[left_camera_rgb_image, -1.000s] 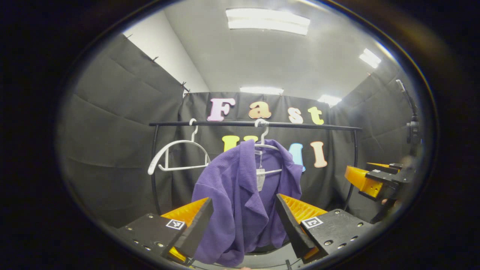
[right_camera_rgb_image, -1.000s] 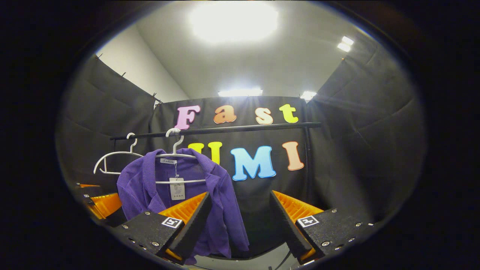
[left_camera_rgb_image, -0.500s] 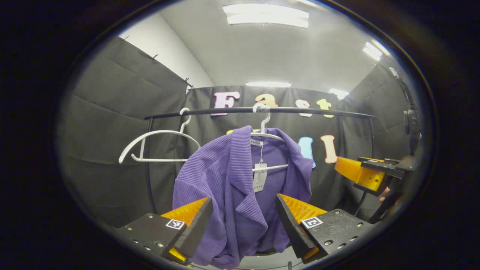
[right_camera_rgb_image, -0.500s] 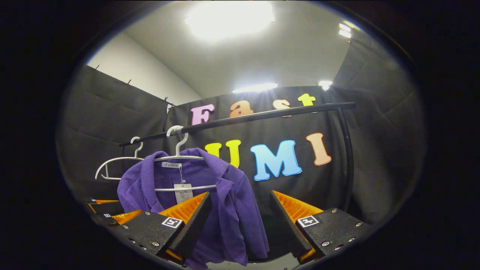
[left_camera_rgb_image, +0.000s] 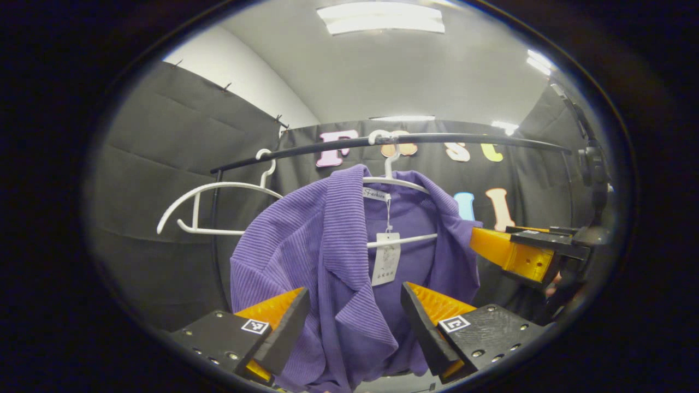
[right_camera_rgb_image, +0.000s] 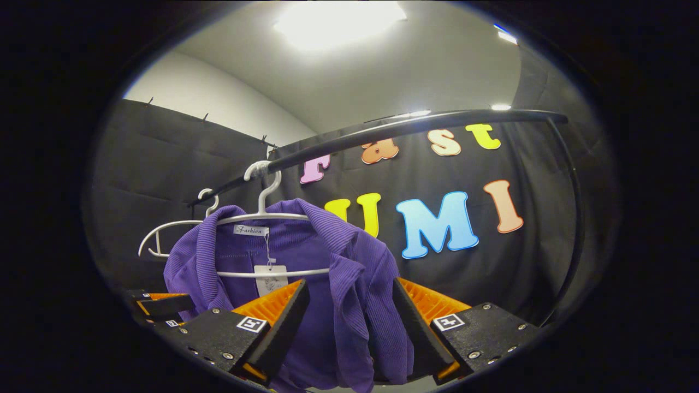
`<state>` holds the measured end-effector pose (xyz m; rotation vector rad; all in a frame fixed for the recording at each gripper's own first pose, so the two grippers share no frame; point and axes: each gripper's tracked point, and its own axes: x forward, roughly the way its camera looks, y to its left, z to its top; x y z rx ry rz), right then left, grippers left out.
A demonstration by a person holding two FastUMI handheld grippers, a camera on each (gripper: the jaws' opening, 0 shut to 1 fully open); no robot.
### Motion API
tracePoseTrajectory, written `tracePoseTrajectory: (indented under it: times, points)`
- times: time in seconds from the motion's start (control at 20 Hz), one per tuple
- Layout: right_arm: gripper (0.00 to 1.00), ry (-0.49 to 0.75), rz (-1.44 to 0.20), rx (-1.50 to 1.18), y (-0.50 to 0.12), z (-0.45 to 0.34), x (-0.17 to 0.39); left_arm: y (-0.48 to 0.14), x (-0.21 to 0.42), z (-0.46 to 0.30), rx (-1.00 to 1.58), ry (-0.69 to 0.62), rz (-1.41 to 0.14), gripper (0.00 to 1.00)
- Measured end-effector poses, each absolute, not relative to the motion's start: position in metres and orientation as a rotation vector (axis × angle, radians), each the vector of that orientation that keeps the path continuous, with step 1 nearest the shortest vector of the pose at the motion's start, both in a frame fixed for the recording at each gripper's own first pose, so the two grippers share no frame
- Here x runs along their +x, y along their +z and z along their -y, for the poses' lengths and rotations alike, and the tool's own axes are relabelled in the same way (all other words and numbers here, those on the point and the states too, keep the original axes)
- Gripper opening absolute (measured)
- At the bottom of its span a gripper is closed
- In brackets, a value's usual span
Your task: Grasp the clothes on the hanger with both hands and then place them into the laundry hamper below.
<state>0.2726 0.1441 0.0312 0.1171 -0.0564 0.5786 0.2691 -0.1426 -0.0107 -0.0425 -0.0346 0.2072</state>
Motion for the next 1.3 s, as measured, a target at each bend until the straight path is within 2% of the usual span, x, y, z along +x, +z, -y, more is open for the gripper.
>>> tracePoseTrajectory:
  times: [0.05, 0.1, 0.15, 0.2, 0.6, 0.7, 0.75, 0.8, 0.85, 0.9, 0.95, 1.0, 1.1, 1.15, 1.3]
  points:
    - [0.94, 0.584, 0.052, 0.116, 0.028, -0.149, 0.28, -0.013, 0.274, 0.139, -0.033, 0.223, 0.029, 0.96]
    - [0.94, 0.592, 0.046, 0.114, 0.024, -0.152, 0.287, -0.016, 0.278, 0.138, -0.025, 0.238, 0.021, 1.0]
    - [0.94, 0.601, 0.04, 0.112, 0.02, -0.158, 0.292, -0.019, 0.283, 0.137, -0.02, 0.249, 0.013, 0.96]
    - [0.94, 0.607, 0.033, 0.109, 0.017, -0.162, 0.298, -0.023, 0.288, 0.137, -0.017, 0.257, 0.005, 1.0]
    - [0.94, 0.636, -0.005, 0.118, -0.005, -0.191, 0.329, -0.036, 0.302, 0.114, -0.014, 0.353, -0.018, 1.0]
    - [0.9, 0.631, -0.012, 0.107, -0.01, -0.195, 0.334, -0.043, 0.305, 0.109, -0.025, 0.374, -0.029, 1.0]
    - [0.87, 0.636, -0.016, 0.106, -0.012, -0.198, 0.334, -0.046, 0.305, 0.105, -0.032, 0.386, -0.039, 0.86]
    - [0.8, 0.641, -0.025, 0.107, -0.014, -0.199, 0.335, -0.048, 0.306, 0.106, -0.038, 0.384, -0.052, 0.72]
    - [0.75, 0.649, -0.029, 0.112, -0.016, -0.202, 0.333, -0.048, 0.307, 0.108, -0.04, 0.384, -0.054, 0.72]
    - [0.62, 0.645, -0.031, 0.115, -0.016, -0.201, 0.333, -0.047, 0.308, 0.108, -0.039, 0.382, -0.053, 0.8]
    - [0.49, 0.644, -0.029, 0.115, -0.016, -0.2, 0.333, -0.047, 0.309, 0.11, -0.034, 0.375, -0.05, 0.8]
    - [0.27, 0.631, -0.02, 0.117, -0.013, -0.197, 0.334, -0.047, 0.31, 0.109, -0.026, 0.382, -0.048, 0.71]
    - [0.07, 0.62, 0.002, 0.125, -0.007, -0.193, 0.334, -0.049, 0.314, 0.116, -0.029, 0.347, -0.069, 0.55]
    - [0.05, 0.636, 0.008, 0.129, -0.006, -0.196, 0.329, -0.047, 0.314, 0.119, -0.018, 0.326, -0.078, 0.55]
    - [0.03, 0.656, 0.064, 0.112, 0.01, -0.193, 0.318, -0.051, 0.314, 0.109, 0.007, 0.355, -0.084, 0.14]
